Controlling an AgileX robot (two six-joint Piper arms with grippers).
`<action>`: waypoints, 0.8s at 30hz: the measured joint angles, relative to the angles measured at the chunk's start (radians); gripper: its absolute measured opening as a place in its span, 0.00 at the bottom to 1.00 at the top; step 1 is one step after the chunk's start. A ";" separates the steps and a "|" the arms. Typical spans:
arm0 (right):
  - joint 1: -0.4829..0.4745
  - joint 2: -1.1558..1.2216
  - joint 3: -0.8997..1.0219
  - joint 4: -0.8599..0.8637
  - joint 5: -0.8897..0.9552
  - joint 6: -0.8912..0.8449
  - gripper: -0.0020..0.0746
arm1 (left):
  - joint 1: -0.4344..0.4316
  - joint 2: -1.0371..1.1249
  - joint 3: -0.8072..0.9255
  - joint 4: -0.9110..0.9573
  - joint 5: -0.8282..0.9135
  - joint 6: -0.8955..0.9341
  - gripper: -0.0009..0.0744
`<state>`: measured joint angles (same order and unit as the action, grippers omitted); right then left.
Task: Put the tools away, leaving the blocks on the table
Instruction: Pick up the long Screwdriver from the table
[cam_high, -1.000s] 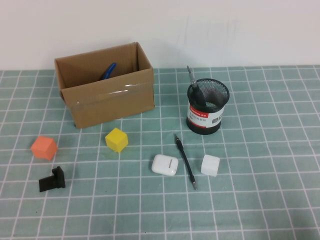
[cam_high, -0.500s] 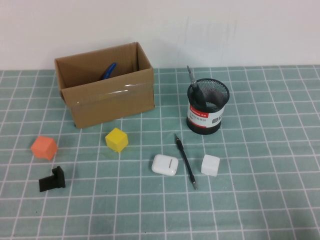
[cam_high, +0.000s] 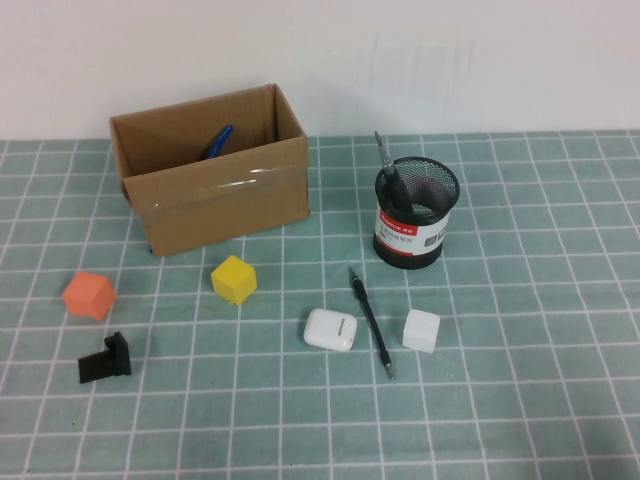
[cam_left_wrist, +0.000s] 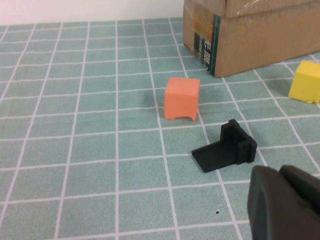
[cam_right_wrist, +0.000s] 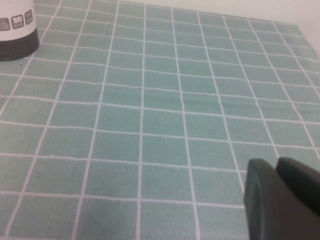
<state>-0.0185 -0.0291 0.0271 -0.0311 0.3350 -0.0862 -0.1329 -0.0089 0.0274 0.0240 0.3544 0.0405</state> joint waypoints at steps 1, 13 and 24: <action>0.000 0.000 0.000 0.000 0.000 0.000 0.02 | 0.000 0.000 0.000 0.000 0.000 0.000 0.01; 0.000 0.000 0.000 0.083 -0.123 0.029 0.02 | 0.002 0.000 0.000 0.000 0.000 0.000 0.01; 0.000 0.002 0.000 0.507 -0.368 0.055 0.02 | 0.003 0.000 0.000 0.000 0.000 0.000 0.01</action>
<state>-0.0185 -0.0273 0.0271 0.4760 -0.0331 -0.0316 -0.1302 -0.0089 0.0274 0.0240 0.3544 0.0405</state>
